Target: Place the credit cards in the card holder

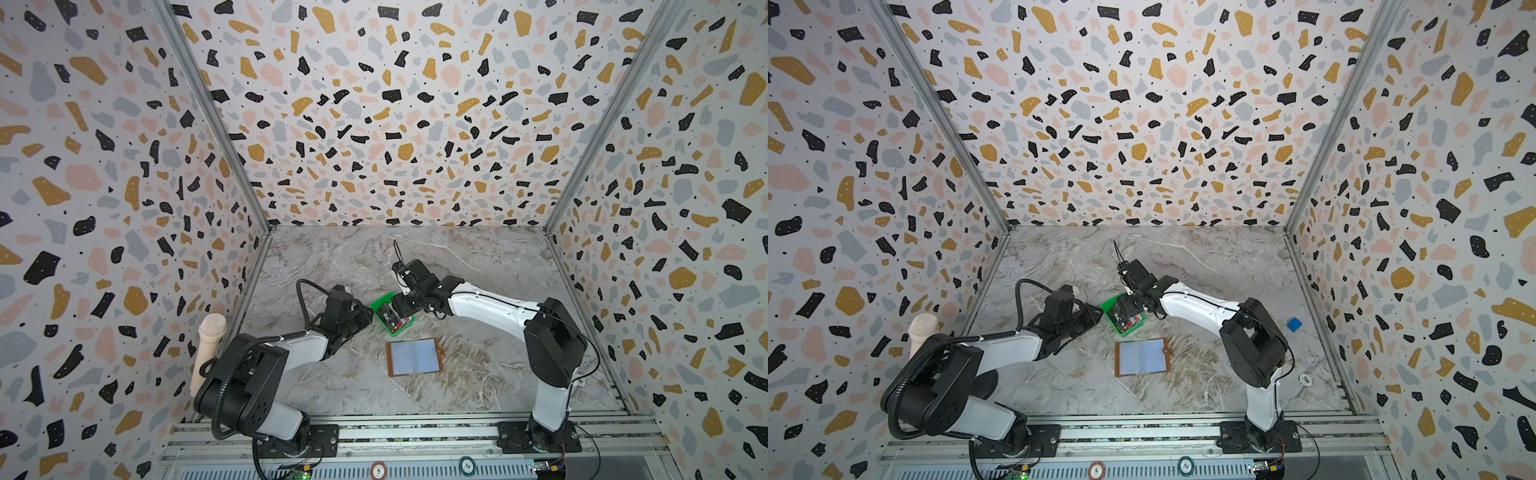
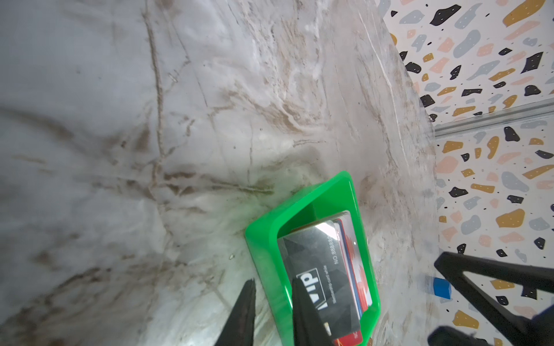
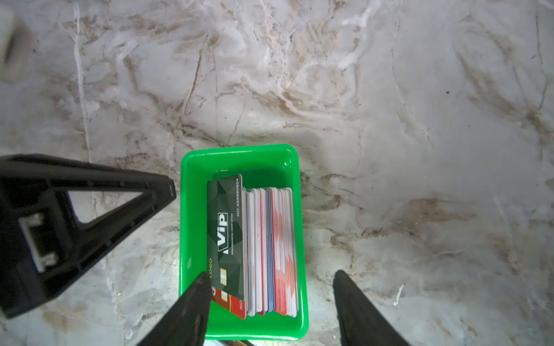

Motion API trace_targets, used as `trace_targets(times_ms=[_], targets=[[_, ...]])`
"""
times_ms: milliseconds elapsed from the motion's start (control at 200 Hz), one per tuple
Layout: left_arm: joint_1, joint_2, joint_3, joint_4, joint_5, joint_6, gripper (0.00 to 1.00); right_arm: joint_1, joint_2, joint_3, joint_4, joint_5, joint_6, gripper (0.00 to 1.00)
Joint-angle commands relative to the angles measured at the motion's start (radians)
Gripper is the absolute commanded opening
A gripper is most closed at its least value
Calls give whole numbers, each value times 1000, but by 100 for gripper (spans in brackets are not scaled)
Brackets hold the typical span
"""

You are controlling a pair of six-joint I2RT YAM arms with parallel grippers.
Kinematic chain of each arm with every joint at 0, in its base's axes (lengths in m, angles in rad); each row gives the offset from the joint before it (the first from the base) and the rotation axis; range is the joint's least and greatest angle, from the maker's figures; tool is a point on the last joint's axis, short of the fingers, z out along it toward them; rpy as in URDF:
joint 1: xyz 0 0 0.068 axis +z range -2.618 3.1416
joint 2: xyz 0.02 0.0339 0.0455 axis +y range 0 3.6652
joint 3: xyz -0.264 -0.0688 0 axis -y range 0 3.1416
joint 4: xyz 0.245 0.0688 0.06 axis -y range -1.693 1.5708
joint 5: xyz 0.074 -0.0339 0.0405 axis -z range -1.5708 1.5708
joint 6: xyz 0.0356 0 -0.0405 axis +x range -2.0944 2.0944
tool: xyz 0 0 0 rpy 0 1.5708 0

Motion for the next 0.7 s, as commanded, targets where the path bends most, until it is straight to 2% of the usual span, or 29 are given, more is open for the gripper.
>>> trace_targets(times_ms=[0,255,571,696], targets=[[-2,35,33,78,-25,6,21,-9,-69,-14,3,-11,-6,66],[-3,92,46,120,-4,1,20,-20,-86,-37,16,-27,-6,66],[-4,148,57,144,20,-7,11,-30,-99,-56,12,-39,-1,66],[-10,161,57,153,34,-18,2,-35,-99,-65,3,-40,3,67]])
